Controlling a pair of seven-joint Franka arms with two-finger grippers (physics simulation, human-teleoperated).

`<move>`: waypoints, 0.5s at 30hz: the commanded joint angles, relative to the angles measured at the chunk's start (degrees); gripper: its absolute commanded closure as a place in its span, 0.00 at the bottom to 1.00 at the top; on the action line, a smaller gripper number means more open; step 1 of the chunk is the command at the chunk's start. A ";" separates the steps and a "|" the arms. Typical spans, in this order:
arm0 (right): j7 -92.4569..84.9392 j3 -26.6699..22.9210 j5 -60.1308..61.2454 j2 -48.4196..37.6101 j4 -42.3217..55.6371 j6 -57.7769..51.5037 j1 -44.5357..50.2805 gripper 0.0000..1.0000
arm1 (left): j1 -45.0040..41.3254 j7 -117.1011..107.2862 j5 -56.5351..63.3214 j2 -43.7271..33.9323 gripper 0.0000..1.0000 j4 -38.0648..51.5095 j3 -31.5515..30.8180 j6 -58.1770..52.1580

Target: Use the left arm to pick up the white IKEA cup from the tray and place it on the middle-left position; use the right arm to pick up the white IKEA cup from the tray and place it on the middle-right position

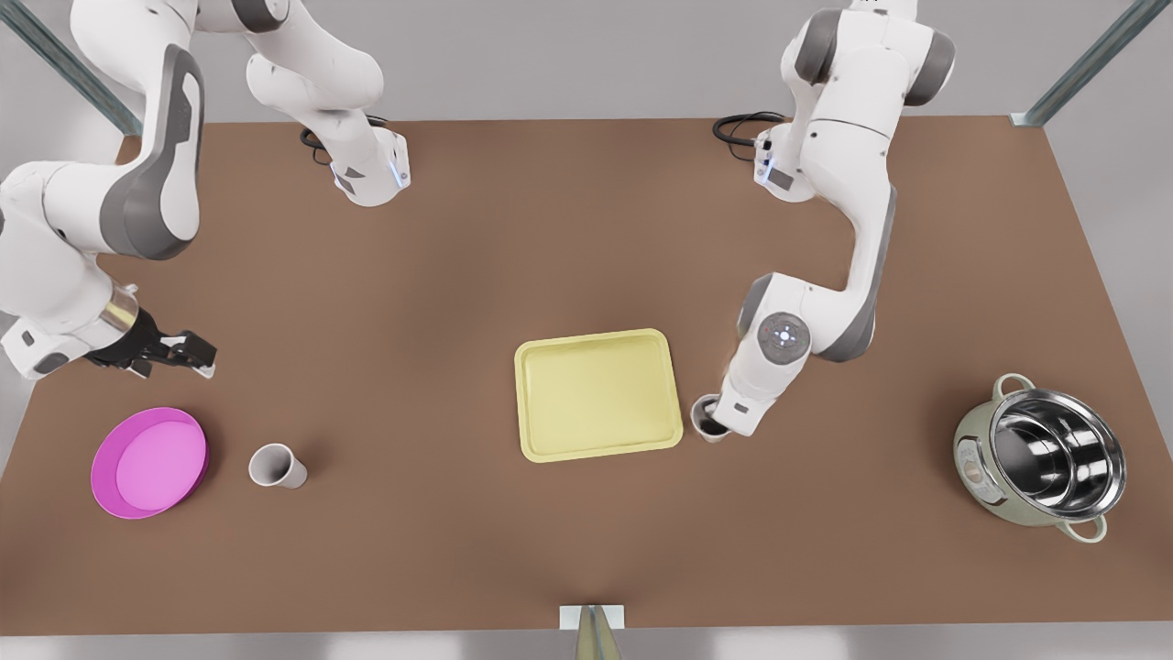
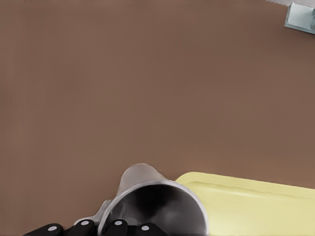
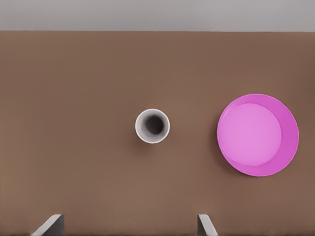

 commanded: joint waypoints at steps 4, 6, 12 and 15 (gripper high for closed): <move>-0.22 -0.32 0.23 0.46 -0.20 -2.53 0.34 0.00 | 13.19 32.83 -0.57 2.15 0.83 0.17 0.04 4.33; -0.04 -0.32 0.14 0.99 -0.03 -2.18 0.51 0.00 | 15.66 34.34 -0.40 4.87 0.83 0.17 0.04 9.69; 0.57 -0.05 0.23 2.48 0.32 -1.30 0.51 0.00 | 16.63 35.22 -2.06 10.50 0.83 4.57 0.04 14.44; -2.15 -0.58 0.31 2.57 0.59 -1.48 -0.10 0.00 | 17.16 35.40 -6.20 10.33 0.83 4.66 -0.05 14.09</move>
